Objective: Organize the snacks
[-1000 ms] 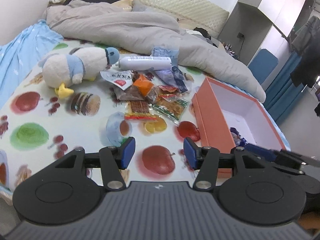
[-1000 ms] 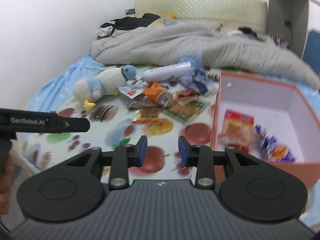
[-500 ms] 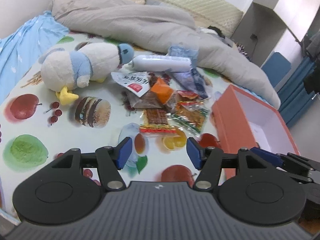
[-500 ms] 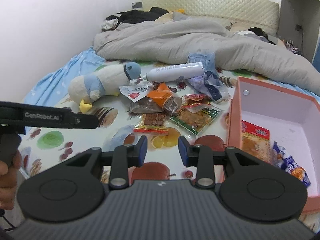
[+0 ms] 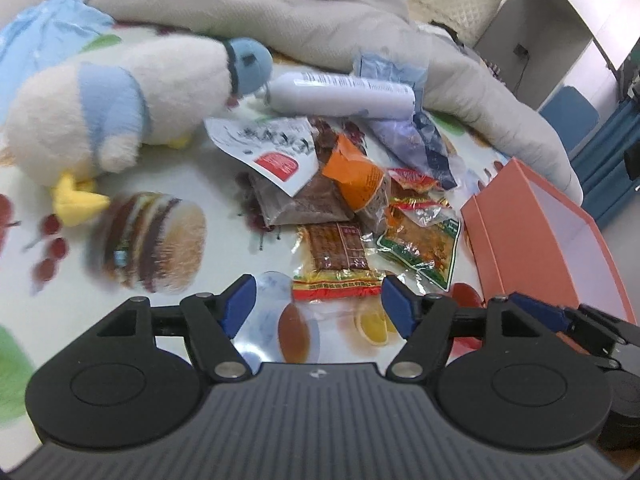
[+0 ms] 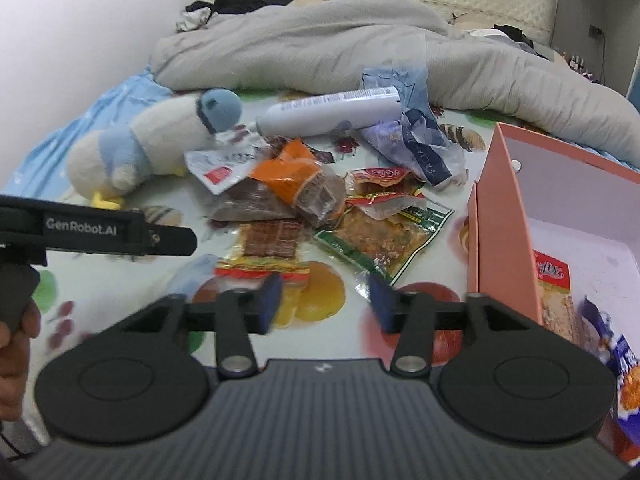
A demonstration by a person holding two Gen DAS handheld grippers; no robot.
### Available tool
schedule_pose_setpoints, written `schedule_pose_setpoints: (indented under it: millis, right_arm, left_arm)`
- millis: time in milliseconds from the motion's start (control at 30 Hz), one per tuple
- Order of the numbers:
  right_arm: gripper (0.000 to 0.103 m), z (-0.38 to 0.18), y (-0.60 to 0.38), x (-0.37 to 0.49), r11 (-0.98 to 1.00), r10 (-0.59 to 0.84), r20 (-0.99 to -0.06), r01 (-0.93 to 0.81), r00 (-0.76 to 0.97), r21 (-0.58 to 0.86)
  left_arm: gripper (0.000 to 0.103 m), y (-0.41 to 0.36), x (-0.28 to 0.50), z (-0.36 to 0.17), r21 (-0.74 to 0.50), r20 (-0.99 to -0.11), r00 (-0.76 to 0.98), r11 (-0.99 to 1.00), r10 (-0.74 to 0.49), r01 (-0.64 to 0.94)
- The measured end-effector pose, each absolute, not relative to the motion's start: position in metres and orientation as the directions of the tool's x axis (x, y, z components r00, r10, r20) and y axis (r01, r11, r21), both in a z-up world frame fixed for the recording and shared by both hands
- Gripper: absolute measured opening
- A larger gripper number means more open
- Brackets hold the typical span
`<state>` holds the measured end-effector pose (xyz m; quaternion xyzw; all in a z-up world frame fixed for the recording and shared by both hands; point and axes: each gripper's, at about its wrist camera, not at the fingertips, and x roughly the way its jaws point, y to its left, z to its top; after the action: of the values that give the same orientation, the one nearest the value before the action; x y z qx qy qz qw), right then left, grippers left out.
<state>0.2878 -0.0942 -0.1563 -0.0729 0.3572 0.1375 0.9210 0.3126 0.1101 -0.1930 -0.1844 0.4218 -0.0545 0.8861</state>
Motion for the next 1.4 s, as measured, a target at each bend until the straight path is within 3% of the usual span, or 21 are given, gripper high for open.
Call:
schedule_pose_setpoints:
  millis: [67, 300, 567, 633, 967, 1067, 1133, 1200, 1333, 1400]
  right_arm:
    - [0.072, -0.164, -0.094, 0.298, 0.953, 0.180, -0.675, -0.296, 0.716, -0.059]
    - [0.072, -0.191, -0.087, 0.328, 0.954, 0.168, -0.682, -0.291, 0.712, -0.070]
    - [0.073, -0.215, -0.091, 0.353, 0.970, 0.095, -0.637, -0.214, 0.765, -0.112]
    - [0.083, -0.220, -0.095, 0.357, 0.975, 0.093, -0.631, -0.199, 0.770, -0.099]
    - [0.083, -0.236, -0.095, 0.369, 0.966, 0.150, -0.639, -0.248, 0.755, -0.066]
    - [0.074, -0.237, -0.097, 0.370, 0.969, 0.164, -0.644, -0.245, 0.747, -0.038]
    - [0.052, -0.234, -0.098, 0.369, 0.965, 0.181, -0.646, -0.261, 0.742, -0.030]
    - [0.041, -0.232, -0.102, 0.368, 0.966, 0.192, -0.648, -0.258, 0.737, -0.008]
    - [0.026, -0.228, -0.104, 0.365, 0.965, 0.195, -0.649, -0.261, 0.735, -0.005]
    - [0.025, -0.227, -0.104, 0.363, 0.966, 0.191, -0.652, -0.259, 0.733, -0.007]
  left_arm:
    - [0.074, 0.107, 0.324, -0.204, -0.390, -0.730, 0.627, 0.919, -0.274, -0.053]
    - [0.074, 0.099, 0.363, -0.233, -0.423, -0.740, 0.598, 0.904, -0.307, -0.060]
    - [0.073, 0.087, 0.387, -0.240, -0.396, -0.746, 0.593, 0.918, -0.303, -0.029]
    - [0.073, 0.083, 0.390, -0.239, -0.385, -0.745, 0.599, 0.923, -0.295, -0.024]
    - [0.074, 0.065, 0.409, -0.242, -0.280, -0.781, 0.575, 0.960, -0.244, 0.028]
    - [0.074, 0.064, 0.411, -0.243, -0.261, -0.788, 0.571, 0.965, -0.229, 0.028]
    - [0.074, 0.063, 0.412, -0.243, -0.250, -0.791, 0.570, 0.968, -0.222, 0.030]
    - [0.074, 0.062, 0.412, -0.244, -0.239, -0.793, 0.571, 0.971, -0.213, 0.029]
    - [0.074, 0.054, 0.413, -0.245, -0.207, -0.799, 0.571, 0.978, -0.191, 0.038]
    - [0.074, 0.051, 0.412, -0.246, -0.191, -0.799, 0.574, 0.981, -0.181, 0.043]
